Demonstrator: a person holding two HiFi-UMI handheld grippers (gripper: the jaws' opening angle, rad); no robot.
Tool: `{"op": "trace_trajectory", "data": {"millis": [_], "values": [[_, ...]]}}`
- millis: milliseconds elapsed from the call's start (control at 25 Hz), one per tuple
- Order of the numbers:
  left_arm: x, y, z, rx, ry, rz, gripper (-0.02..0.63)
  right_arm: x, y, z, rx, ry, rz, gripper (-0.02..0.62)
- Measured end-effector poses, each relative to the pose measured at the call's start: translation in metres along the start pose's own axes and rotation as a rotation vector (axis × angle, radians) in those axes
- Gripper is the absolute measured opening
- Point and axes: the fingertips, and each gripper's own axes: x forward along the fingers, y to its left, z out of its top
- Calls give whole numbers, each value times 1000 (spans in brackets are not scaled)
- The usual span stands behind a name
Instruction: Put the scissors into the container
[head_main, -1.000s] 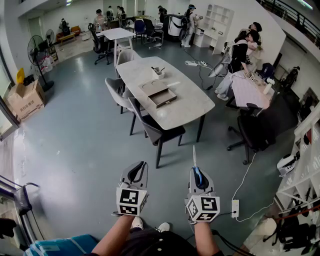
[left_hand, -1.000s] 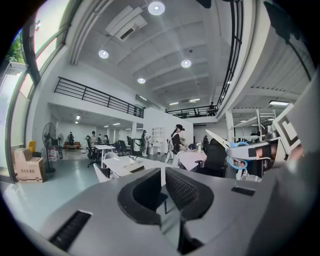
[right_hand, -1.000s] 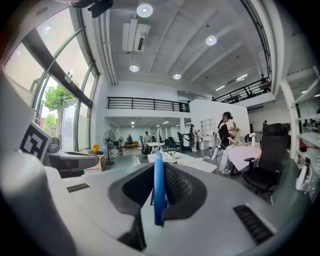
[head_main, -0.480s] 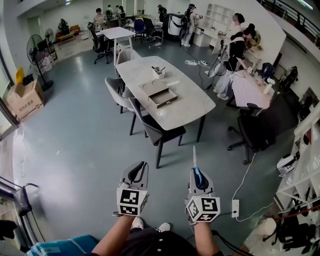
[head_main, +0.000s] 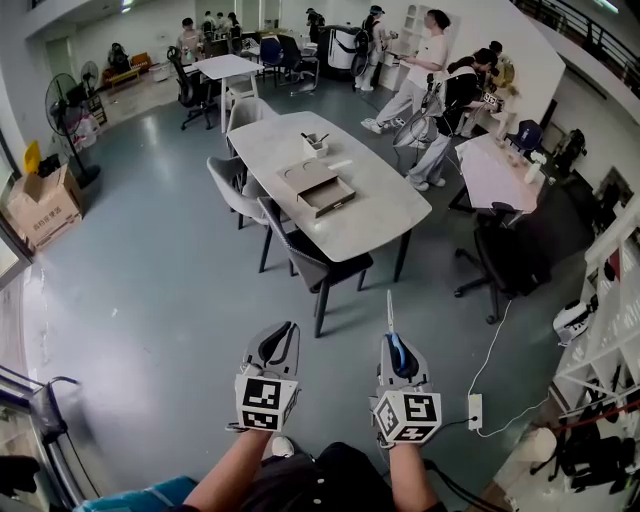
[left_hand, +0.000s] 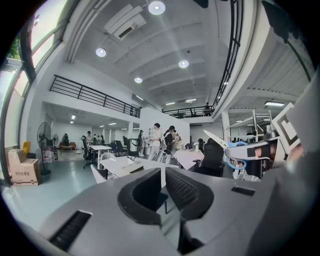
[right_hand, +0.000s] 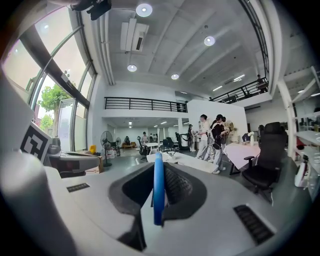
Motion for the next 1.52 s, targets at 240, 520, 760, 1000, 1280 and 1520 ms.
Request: {"op": "trace_trajectory", "data": {"millis": [240,520,760,1000,1280,1520], "values": [[1,14,-3,-8,14,-25,37,5,11,-2,18,0,-27,41],[31,21,-8,-5,12,-23,37,33,-5,-4,17,-9,-36,41],[75,30,-3,-3,21,-12,37,74,-27,2,20,-12,-29,41],[129,35,5,-6,27,-10,37,124,-57,6,26,1,-17,41],[191,43,15,-12,41,3,37,179,-88,13,27,19,4,41],[233,43,18,-17,54,31,37,215,-119,16,29,27,26,41]]}}
